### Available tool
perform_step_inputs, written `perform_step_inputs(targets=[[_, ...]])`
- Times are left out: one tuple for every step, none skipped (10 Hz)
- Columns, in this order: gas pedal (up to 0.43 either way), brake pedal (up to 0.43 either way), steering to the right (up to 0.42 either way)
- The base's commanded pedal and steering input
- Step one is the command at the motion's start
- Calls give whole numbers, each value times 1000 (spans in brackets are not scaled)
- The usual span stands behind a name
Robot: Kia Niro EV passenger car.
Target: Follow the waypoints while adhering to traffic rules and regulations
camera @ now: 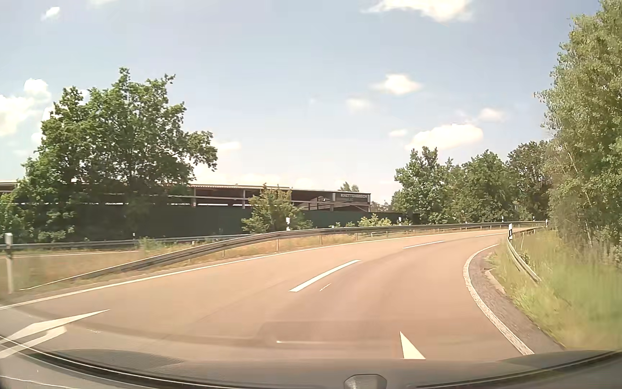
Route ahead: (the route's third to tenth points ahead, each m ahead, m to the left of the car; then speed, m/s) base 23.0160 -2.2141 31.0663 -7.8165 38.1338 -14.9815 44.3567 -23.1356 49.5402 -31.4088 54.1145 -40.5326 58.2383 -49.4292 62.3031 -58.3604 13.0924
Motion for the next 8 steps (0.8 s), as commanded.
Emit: perform_step_inputs(targets=[[209,30,104],[209,30,104],[209,30,104],[209,30,104],[209,30,104],[209,30,104],[209,30,104],[209,30,106]])
